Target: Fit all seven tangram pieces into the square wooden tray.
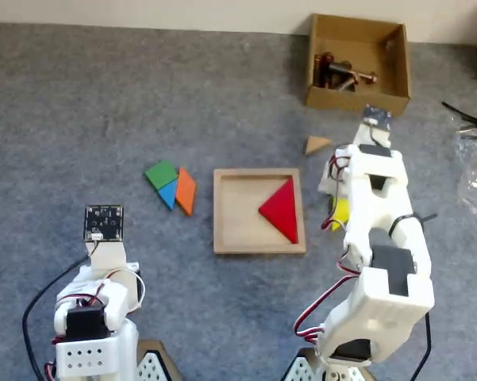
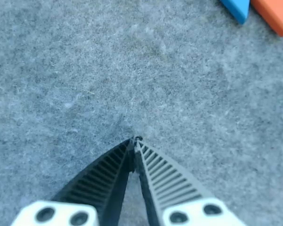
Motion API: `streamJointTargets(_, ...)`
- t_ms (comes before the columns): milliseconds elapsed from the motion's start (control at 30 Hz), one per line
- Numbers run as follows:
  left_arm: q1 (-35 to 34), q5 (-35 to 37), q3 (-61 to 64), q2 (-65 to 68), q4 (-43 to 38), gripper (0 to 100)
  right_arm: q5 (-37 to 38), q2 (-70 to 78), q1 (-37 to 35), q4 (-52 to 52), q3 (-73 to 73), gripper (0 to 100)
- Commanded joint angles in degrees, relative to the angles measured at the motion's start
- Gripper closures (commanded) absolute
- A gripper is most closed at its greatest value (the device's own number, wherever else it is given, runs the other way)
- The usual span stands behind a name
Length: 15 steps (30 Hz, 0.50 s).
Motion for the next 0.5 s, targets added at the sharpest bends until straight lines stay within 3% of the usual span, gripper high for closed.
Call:
streamJointTargets(0,-0.48,0.09,1.19,0.40,0.44,100,-0.09,-0.66,1.19,-1.63,-2.77,71.4)
streamJointTargets(167,-0.48,0.09,1.19,0.40,0.44,100,5.71,-0.66,1.10,-1.71,-2.77,71.4)
streamJointTargets(467,-0.48,0.09,1.19,0.40,0.44,100,6.24,-0.57,0.75,-1.71,-2.51,71.4)
